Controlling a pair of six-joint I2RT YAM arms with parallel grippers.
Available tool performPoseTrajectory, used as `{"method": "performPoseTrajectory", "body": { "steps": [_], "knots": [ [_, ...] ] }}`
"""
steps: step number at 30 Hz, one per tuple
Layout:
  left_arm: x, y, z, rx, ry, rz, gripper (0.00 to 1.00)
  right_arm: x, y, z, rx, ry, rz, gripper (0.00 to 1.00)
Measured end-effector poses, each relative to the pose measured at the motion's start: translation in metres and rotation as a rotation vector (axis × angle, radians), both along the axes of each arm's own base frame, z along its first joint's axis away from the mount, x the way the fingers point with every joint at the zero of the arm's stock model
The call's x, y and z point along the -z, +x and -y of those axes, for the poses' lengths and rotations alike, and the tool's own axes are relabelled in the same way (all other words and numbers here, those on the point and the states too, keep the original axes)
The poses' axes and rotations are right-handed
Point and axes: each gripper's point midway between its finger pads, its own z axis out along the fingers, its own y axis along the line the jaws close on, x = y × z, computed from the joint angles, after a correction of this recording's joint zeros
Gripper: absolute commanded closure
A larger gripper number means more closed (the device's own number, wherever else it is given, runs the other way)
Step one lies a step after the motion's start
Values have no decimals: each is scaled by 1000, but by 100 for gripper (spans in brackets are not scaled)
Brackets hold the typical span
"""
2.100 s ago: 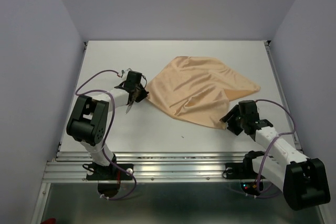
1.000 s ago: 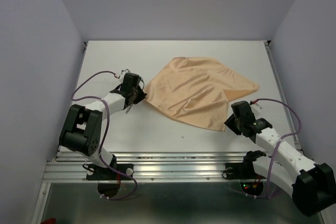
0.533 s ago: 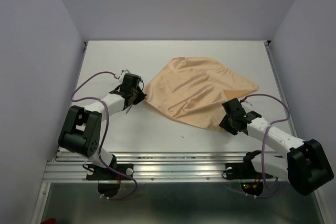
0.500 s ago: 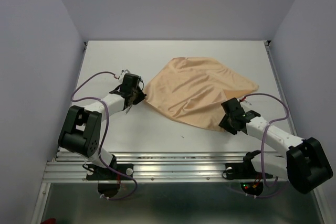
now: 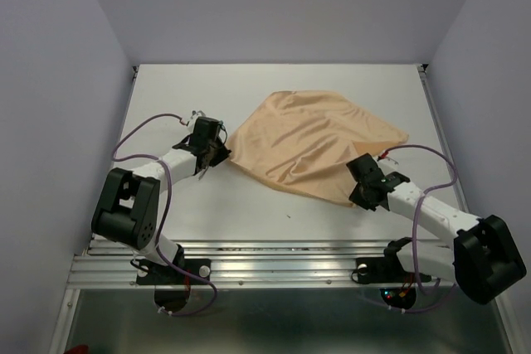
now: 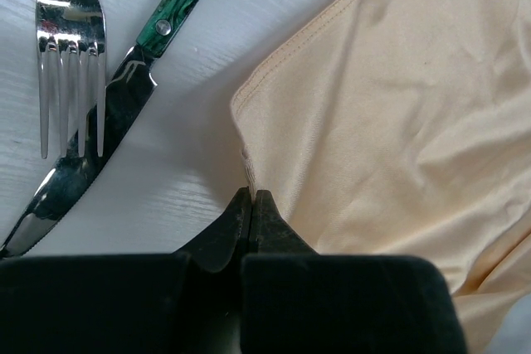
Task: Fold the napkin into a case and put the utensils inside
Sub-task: Flatten out the crumpled napkin at the center of the board.
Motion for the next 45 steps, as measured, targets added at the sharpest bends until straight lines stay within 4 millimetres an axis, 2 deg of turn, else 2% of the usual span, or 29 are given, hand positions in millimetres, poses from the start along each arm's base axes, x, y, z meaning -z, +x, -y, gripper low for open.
{"method": "performPoseTrajectory", "body": {
  "steps": [3,7,10,12,13,15,17,20,31,37,40,45],
  "knots": [
    [1,-2,-1,6,6,-3,100,-11,-2,5,9,-9,25,99],
    [0,-7,-2,13,7,-3,100,-39,7,7,30,3,107,99],
    [0,-11,-3,18,5,-3,100,-45,9,6,38,14,130,99],
    [3,-14,-3,20,8,-9,100,-41,8,5,34,19,115,88],
    [4,-14,-4,21,9,-12,100,-37,6,3,28,23,99,74],
    [5,-14,-3,25,7,-16,100,-27,2,-1,19,30,67,58],
    [8,-15,-2,28,7,-24,100,-19,-3,-2,14,35,37,49],
    [10,-16,-2,29,9,-29,100,-13,-7,-4,16,46,23,46],
    [10,-16,-2,35,10,-30,100,1,-9,-9,7,65,-6,48],
    [10,-16,-2,35,10,-29,100,2,-4,-12,11,74,11,54],
    [10,-16,-2,36,10,-29,100,2,-2,-11,26,83,35,60],
    [10,-16,-2,36,10,-29,100,2,-1,-10,58,105,72,80]
  ]
}}
